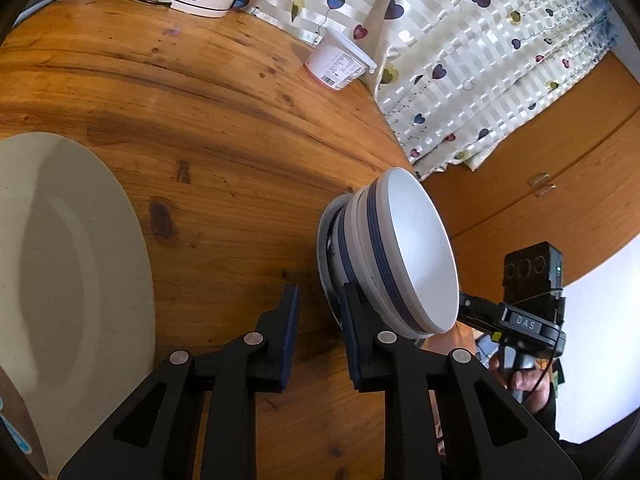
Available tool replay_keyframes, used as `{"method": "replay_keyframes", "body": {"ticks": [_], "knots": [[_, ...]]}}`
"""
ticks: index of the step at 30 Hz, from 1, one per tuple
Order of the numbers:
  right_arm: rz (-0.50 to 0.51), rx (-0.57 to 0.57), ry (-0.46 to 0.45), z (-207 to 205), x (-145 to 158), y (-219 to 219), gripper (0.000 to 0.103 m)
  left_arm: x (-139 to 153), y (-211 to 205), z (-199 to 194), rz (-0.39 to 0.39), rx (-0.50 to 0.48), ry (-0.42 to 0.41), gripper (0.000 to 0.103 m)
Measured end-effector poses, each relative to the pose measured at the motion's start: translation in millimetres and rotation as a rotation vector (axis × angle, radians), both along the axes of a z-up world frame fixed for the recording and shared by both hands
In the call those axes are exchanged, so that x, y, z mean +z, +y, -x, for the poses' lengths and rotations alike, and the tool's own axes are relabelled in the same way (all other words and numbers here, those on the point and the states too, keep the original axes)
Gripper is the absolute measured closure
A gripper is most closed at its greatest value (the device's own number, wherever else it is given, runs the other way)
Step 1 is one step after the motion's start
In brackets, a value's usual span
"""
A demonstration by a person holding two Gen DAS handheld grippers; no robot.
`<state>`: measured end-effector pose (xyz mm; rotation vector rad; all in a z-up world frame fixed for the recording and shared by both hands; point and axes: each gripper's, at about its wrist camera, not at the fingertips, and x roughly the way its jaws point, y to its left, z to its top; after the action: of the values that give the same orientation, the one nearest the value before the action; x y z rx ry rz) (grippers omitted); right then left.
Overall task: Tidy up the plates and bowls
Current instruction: 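Carry the bowl stack with both grippers toward the beige plate stack, then tilt and move the bowl stack over the beige plates with both grippers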
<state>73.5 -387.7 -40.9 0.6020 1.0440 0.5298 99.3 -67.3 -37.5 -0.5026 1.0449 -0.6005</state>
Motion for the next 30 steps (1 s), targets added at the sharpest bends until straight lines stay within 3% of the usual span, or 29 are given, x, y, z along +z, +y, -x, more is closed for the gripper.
{"method": "replay_keyframes", "body": {"ticks": [3,6,10,30], "knots": [[-0.022,0.014,-0.009,-0.6,1.4,0.5,0.093,-2.0,0.9,-1.5,0.020,-0.003,0.007,0.083],[-0.014,0.022,-0.015,-1.4,3.2,1.6,0.093,-4.7,3.0,-3.2,0.045,-0.006,0.017,0.084],[-0.019,0.023,-0.015,-1.3,2.9,1.0,0.093,-4.2,2.8,-2.5,0.078,-0.022,0.017,0.096],[-0.034,0.042,0.002,-3.3,2.2,-1.7,0.093,-1.3,1.8,-2.3,0.060,-0.032,0.016,0.096]]}}
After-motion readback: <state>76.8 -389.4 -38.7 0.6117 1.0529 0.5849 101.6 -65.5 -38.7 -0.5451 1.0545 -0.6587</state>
